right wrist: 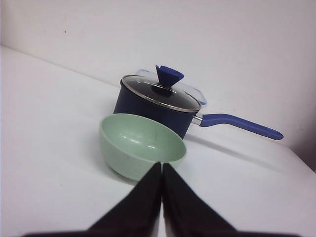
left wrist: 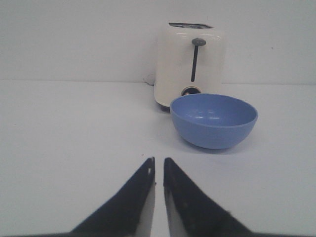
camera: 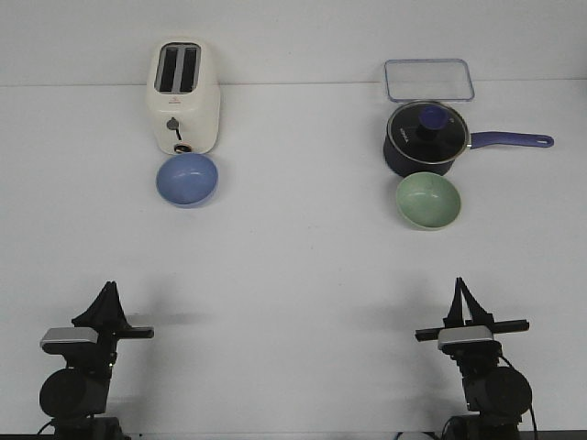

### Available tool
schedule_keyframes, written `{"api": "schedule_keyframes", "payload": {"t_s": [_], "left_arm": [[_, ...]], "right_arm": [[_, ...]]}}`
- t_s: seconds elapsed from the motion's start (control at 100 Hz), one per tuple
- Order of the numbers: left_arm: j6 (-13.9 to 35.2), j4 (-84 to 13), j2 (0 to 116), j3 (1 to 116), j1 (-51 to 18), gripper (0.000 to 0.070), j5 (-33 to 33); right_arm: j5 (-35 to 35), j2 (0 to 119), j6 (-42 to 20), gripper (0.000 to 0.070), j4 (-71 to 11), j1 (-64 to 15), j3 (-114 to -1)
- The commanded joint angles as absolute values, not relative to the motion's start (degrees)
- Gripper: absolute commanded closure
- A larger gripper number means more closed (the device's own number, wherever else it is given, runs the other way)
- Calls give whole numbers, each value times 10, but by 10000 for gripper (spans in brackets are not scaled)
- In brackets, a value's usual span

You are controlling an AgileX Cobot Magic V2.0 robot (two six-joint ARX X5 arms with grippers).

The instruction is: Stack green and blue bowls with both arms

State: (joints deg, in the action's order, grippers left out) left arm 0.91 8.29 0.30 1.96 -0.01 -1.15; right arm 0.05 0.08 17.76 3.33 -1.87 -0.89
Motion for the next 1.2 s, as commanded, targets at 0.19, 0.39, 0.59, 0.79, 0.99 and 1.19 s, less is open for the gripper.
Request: {"api": "schedule_keyframes", "payload": {"t_s": [0.19, 0.39, 0.59, 0.79, 0.99, 1.19], "left_arm": [[2, 91, 2, 8, 1, 685, -10], [2, 91, 2, 8, 1, 685, -10], [2, 91, 2, 8, 1, 685, -10], [2, 91, 2, 8, 1, 686, -10], [2, 91, 2, 8, 1, 685, -10], [2, 91, 2, 8, 1, 686, -10]], "right_arm": [[0, 1, 178, 700, 41, -19, -7], [0, 1, 178, 700, 41, -19, -7], [0, 1, 178, 700, 41, -19, -7], [0, 1, 178, 700, 42, -19, -7], [-15, 1, 30, 700, 42, -19, -7], [32, 1, -117, 700, 37, -19, -14]]}}
